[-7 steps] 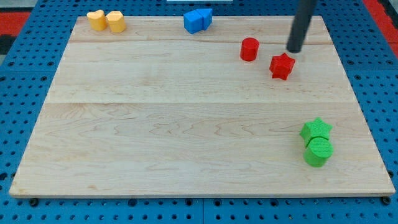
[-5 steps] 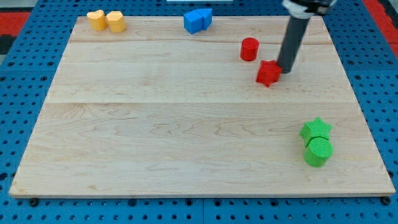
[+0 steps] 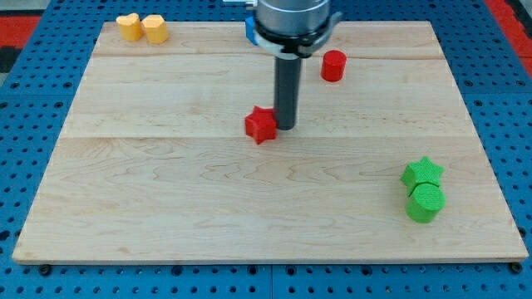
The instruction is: Move red star towards the top left
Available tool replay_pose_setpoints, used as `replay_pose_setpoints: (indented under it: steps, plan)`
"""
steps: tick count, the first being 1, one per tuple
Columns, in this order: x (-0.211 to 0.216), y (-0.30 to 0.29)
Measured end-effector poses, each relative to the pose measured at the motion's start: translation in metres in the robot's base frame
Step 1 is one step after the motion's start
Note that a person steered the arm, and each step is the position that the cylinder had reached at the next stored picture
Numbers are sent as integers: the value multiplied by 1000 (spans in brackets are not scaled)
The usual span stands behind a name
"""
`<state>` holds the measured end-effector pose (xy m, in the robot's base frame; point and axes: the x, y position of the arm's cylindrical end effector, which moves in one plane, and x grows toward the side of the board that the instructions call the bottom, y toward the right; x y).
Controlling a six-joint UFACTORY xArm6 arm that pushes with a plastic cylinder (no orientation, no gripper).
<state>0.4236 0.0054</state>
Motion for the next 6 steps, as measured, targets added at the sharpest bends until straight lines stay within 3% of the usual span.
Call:
replay_pose_setpoints:
  steps: [1, 3, 4, 5, 6]
  plan:
    - [2, -60]
    - [67, -127]
    - [64, -167]
    - [28, -178]
    - [23, -168]
